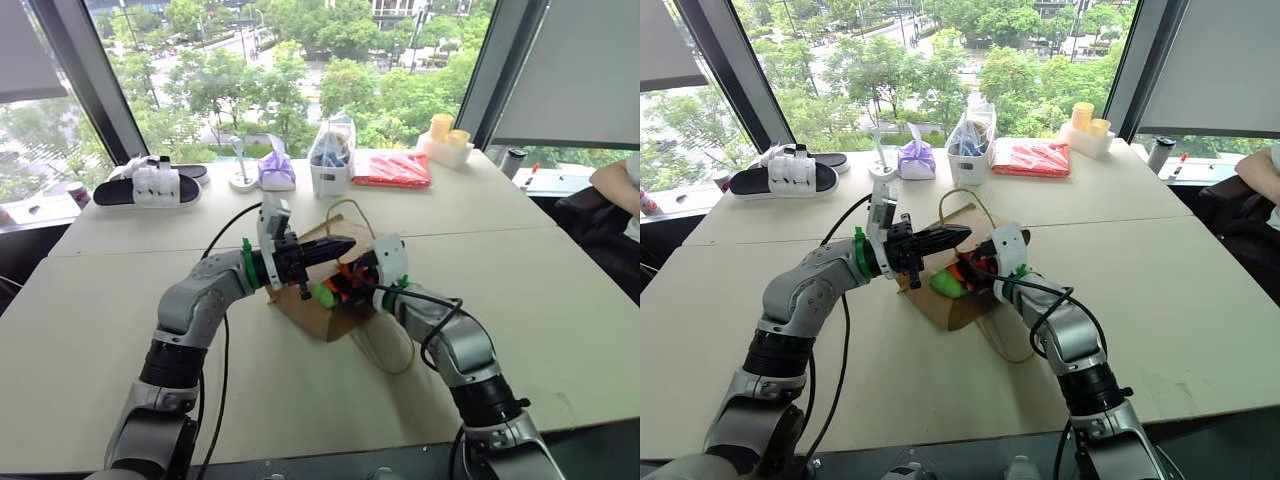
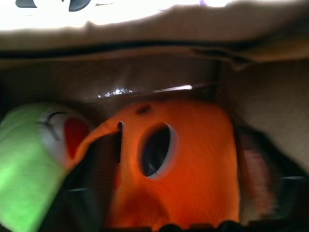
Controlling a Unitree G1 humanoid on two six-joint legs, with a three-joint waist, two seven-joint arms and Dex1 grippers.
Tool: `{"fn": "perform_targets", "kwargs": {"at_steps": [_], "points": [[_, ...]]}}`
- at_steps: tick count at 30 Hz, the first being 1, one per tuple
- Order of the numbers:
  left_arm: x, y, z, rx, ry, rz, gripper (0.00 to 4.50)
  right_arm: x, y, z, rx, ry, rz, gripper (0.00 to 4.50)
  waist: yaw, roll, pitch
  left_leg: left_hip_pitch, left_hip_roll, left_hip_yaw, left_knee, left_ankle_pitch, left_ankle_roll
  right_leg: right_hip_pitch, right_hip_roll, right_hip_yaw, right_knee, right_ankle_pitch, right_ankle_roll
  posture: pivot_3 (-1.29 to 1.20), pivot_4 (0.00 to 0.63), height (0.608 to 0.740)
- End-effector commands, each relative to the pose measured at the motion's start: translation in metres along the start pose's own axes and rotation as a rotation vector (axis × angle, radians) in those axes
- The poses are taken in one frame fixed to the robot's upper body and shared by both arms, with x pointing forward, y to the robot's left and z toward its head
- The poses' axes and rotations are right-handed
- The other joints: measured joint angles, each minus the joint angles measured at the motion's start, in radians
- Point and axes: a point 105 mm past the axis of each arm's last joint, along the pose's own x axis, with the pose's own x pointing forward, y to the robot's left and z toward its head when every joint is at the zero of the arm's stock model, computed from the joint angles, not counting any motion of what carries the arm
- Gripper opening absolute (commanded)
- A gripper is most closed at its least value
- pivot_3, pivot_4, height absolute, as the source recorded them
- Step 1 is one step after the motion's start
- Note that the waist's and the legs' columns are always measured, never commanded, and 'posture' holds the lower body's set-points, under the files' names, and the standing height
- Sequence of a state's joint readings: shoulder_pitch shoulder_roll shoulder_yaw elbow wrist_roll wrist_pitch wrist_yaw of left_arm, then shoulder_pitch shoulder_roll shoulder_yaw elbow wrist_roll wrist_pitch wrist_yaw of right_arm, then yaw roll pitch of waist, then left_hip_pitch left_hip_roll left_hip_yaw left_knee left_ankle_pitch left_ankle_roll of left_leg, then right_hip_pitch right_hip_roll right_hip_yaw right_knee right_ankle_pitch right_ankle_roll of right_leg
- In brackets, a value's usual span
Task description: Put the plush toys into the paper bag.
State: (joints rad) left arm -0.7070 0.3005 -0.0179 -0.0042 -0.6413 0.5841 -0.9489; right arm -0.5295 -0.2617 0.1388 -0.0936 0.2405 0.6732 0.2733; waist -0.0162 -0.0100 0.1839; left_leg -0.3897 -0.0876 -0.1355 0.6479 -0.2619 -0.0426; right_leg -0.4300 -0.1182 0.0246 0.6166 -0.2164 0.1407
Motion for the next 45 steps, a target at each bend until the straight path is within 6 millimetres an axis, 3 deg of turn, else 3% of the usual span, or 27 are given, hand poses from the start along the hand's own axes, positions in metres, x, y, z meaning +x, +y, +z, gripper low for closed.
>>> {"fn": "perform_targets", "kwargs": {"at_steps": [1,6,8,11,16,24,27,31,34,35,38,42,45], "points": [[0.002,-0.005,0.01,0.025,-0.026,-0.024,0.0,-0.02,-0.004,0.025,-0.043,-0.074,-0.006,4.45,0.0,0.0,0.0,0.0,0.0,0.0,0.0,0.0,0.0,0.0,0.0,0.0,0.0,0.0,0.0,0.0,0.15,0.74],[0.004,-0.002,0.01,0.022,-0.032,-0.026,0.0,-0.075,-0.005,0.043,-0.121,-0.106,0.032,4.45,0.009,0.0,0.0,-0.001,0.0,0.0,0.001,-0.001,0.002,0.0,0.0,0.0,0.0,0.0,0.0,0.0,0.15,0.74],[0.005,0.0,0.01,0.021,-0.034,-0.027,0.0,-0.1,-0.001,0.038,-0.139,-0.078,0.073,4.45,0.008,0.0,0.0,-0.001,0.0,-0.001,0.001,-0.003,0.005,0.001,0.0,-0.001,-0.002,0.0,0.0,0.0,0.15,0.74],[0.006,0.0,0.009,0.023,-0.031,-0.032,0.0,-0.122,-0.004,0.019,-0.096,-0.001,0.069,4.45,0.004,0.0,0.0,-0.001,0.0,-0.001,0.001,-0.004,0.007,0.002,0.0,-0.001,-0.002,0.0,0.0,0.0,0.15,0.74],[0.006,0.0,0.006,0.022,-0.029,-0.037,0.0,-0.124,-0.018,-0.035,-0.154,0.178,-0.008,4.45,0.004,0.0,0.0,0.001,0.0,0.001,0.001,-0.004,0.007,0.003,0.0,0.0,-0.001,0.0,0.0,0.0,0.15,0.74],[0.006,-0.001,0.007,0.03,-0.03,-0.037,0.0,-0.106,-0.036,-0.069,-0.222,0.257,-0.078,4.45,0.005,-0.001,0.0,0.001,0.0,0.001,0.002,-0.004,0.007,0.004,0.0,0.0,-0.001,0.0,0.0,0.0,0.15,0.74],[0.006,-0.001,0.006,0.036,-0.025,-0.033,0.0,-0.099,-0.036,-0.072,-0.177,0.25,-0.074,3.64,0.005,-0.001,0.0,0.001,0.0,0.001,0.002,-0.004,0.007,0.004,0.0,0.0,-0.001,0.0,0.0,0.0,0.15,0.74],[0.005,-0.001,0.007,0.038,-0.026,-0.033,0.0,-0.093,-0.034,-0.074,-0.154,0.251,-0.069,1.72,0.006,-0.001,0.0,0.001,0.0,0.001,0.002,-0.004,0.007,0.004,0.0,0.0,-0.001,0.0,0.0,0.0,0.15,0.74],[0.005,0.0,0.008,0.046,-0.026,-0.027,0.0,-0.088,-0.034,-0.069,-0.112,0.229,-0.081,0.18,0.005,-0.001,0.0,0.001,0.0,0.0,0.002,-0.004,0.007,0.004,0.0,0.0,-0.001,0.0,0.0,0.0,0.15,0.74],[0.005,0.0,0.008,0.048,-0.026,-0.026,0.0,-0.089,-0.034,-0.065,-0.109,0.214,-0.077,0.03,0.006,-0.001,0.0,0.001,0.0,0.0,0.002,-0.004,0.006,0.004,0.0,0.0,-0.001,0.0,0.0,0.0,0.15,0.74],[0.004,0.0,0.009,0.048,-0.027,-0.021,0.0,-0.094,-0.035,-0.045,-0.095,0.157,-0.073,0.03,0.006,-0.001,0.0,0.001,0.0,0.0,0.002,-0.004,0.006,0.004,0.0,0.0,-0.001,0.0,0.0,0.0,0.15,0.74],[0.006,0.004,0.022,0.026,-0.075,-0.005,0.0,-0.105,-0.033,0.002,-0.154,0.056,-0.029,0.03,0.006,-0.001,0.0,0.001,0.0,0.0,0.002,-0.004,0.006,0.003,0.0,0.0,-0.001,0.0,0.0,0.0,0.15,0.74],[0.009,0.01,0.031,0.05,-0.092,0.001,0.0,-0.113,-0.033,0.058,-0.162,-0.095,0.008,0.03,0.004,-0.001,0.0,0.001,0.0,-0.001,0.002,-0.004,0.007,0.003,0.0,-0.001,-0.001,0.0,0.0,0.0,0.15,0.74]]}}
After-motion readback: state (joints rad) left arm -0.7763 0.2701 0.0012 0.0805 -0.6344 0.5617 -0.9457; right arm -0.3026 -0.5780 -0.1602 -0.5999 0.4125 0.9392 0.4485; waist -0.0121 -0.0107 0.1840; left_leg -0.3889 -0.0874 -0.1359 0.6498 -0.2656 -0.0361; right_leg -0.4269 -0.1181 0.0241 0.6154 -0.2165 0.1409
